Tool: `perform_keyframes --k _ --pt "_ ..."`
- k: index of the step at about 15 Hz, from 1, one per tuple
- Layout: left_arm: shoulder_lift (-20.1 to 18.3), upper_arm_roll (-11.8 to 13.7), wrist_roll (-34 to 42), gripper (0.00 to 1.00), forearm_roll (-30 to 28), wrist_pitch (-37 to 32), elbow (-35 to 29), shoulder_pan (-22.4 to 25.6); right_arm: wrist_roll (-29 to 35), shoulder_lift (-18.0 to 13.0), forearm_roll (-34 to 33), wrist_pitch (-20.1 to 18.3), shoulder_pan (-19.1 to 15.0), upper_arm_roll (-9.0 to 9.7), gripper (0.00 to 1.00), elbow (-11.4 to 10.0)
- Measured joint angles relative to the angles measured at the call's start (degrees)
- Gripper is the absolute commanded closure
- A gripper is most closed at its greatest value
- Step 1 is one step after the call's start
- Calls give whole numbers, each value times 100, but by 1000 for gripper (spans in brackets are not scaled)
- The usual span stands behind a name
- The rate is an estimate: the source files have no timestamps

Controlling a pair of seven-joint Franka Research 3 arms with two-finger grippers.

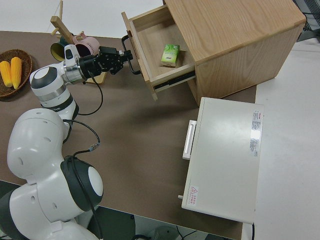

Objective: Slide drawer open with right arm
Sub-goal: 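Pull the handle toward the robot with the right gripper, sliding the drawer out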

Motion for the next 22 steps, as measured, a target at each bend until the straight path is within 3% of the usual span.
perform_keyframes --k 16,22 --pt "0 0 0 5 0 0 0 0 8 47 330 -521 943 1 1000 59" --pt "0 0 0 2 0 0 0 0 10 82 352 -593 977 -18 1000 119"
